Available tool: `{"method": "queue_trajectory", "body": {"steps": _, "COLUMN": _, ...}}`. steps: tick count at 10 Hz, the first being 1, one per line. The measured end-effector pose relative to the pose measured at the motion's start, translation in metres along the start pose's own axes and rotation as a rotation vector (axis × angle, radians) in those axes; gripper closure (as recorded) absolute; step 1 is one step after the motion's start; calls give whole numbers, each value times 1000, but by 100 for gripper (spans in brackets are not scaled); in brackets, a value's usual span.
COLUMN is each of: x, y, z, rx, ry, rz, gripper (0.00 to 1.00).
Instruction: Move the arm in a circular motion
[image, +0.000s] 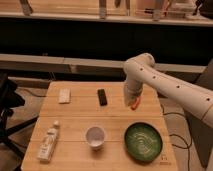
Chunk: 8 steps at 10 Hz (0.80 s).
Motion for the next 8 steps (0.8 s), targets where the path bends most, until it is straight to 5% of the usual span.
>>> {"method": "queue_trajectory", "body": {"steps": 8, "x": 0, "y": -6, "z": 5, "rx": 1, "ry": 2, "rz": 40, "gripper": 100}}
